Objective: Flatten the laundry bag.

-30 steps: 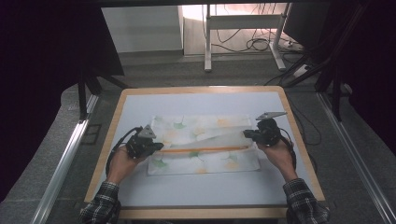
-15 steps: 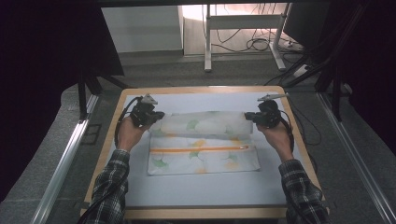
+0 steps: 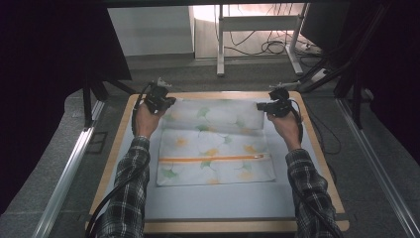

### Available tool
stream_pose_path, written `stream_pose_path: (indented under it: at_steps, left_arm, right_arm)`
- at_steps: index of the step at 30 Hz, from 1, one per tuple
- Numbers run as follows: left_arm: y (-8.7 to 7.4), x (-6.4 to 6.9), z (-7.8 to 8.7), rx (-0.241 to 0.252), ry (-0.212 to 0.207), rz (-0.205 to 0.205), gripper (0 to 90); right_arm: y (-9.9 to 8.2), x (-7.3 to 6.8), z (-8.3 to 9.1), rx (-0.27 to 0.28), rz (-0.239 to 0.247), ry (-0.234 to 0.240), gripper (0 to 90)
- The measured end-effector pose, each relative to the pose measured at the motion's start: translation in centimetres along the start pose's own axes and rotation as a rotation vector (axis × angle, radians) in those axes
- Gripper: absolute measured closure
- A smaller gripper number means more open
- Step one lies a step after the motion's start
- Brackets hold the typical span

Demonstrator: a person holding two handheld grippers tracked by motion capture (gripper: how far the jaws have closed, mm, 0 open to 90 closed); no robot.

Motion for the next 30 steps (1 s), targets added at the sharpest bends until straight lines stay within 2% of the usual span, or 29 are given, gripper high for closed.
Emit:
stream_pose_path:
  at_steps: [5, 6, 7, 8, 9, 10, 11, 12, 13, 16, 18, 20, 21, 24, 26, 29, 30]
  left_arm:
    - [1.9, -0.2, -0.3, 0.011, 0.058, 0.011, 88.7]
    - [2.1, -0.1, -0.4, 0.009, 0.071, 0.016, 85.6]
    - [2.2, -0.2, -0.4, 0.007, 0.082, 0.019, 85.6]
    - [2.2, -0.3, -0.5, 0.0, 0.087, 0.03, 71.5]
    - [2.2, -0.3, -0.6, -0.009, 0.101, 0.032, 71.5]
    - [2.1, -0.5, -0.6, -0.018, 0.124, 0.02, 65.2]
    - [2.0, -0.6, -0.6, -0.019, 0.129, 0.023, 61.9]
    - [1.7, -0.8, -0.6, -0.019, 0.124, 0.03, 53.8]
    - [1.7, -0.8, -0.6, -0.019, 0.124, 0.03, 51.2]
    - [0.9, -0.9, -0.5, -0.023, 0.095, 0.037, 47.7]
    - [0.2, -0.8, -0.5, -0.037, 0.062, 0.045, 39.8]
    - [-0.5, -0.8, -0.5, -0.04, 0.057, 0.041, 36.8]
    - [-0.9, -0.8, -0.5, -0.043, 0.046, 0.05, 31.6]
    - [-2.2, -0.9, -0.3, -0.032, 0.01, 0.07, 27.9]
    - [-3.3, -0.9, 0.0, -0.023, -0.035, 0.087, 22.8]
    - [-5.1, -0.4, 0.7, -0.021, -0.081, 0.093, 19.6]
    - [-5.9, -0.1, 1.1, -0.017, -0.11, 0.092, 18.7]
  right_arm:
    - [1.5, 1.1, -0.7, 0.026, -0.011, -0.039, 85.3]
    - [2.1, 1.3, -0.7, 0.047, -0.018, -0.057, 78.6]
    - [2.1, 1.3, -0.7, 0.047, -0.018, -0.057, 78.6]
    - [2.5, 1.3, -0.7, 0.059, -0.019, -0.073, 73.0]
    - [2.5, 1.3, -0.7, 0.059, -0.019, -0.073, 73.0]
    - [2.6, 1.2, -0.7, 0.057, -0.01, -0.083, 71.3]
    - [2.7, 1.2, -0.6, 0.057, -0.005, -0.089, 68.4]
    - [2.8, 1.1, -0.4, 0.065, -0.002, -0.102, 66.2]
    - [2.8, 1.1, -0.4, 0.065, -0.002, -0.102, 66.2]
    - [2.7, 1.1, -0.2, 0.053, 0.003, -0.105, 65.7]
    - [2.5, 1.0, -0.1, 0.048, -0.001, -0.09, 64.7]
    - [2.1, 0.8, -0.2, 0.035, 0.004, -0.078, 64.0]
    - [1.6, 0.7, -0.2, 0.023, 0.01, -0.062, 61.8]
    - [0.9, 0.6, -0.3, 0.011, 0.014, -0.049, 59.2]
    - [-0.4, 0.4, -0.3, -0.01, 0.021, -0.022, 55.4]
    - [-1.5, 0.2, -0.1, -0.022, 0.036, -0.014, 52.7]
    - [-2.0, 0.2, -0.1, -0.026, 0.037, -0.007, 51.5]
Point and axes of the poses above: each handheld gripper's, and its own axes: z roughly backward along the jaws, y roughly out of its top, x roughly to its right, the point moved 4 cm from there along -z, roughly forward along the jaws, and after that the axes turned 12 degrees about y, right-handed, at the moved point
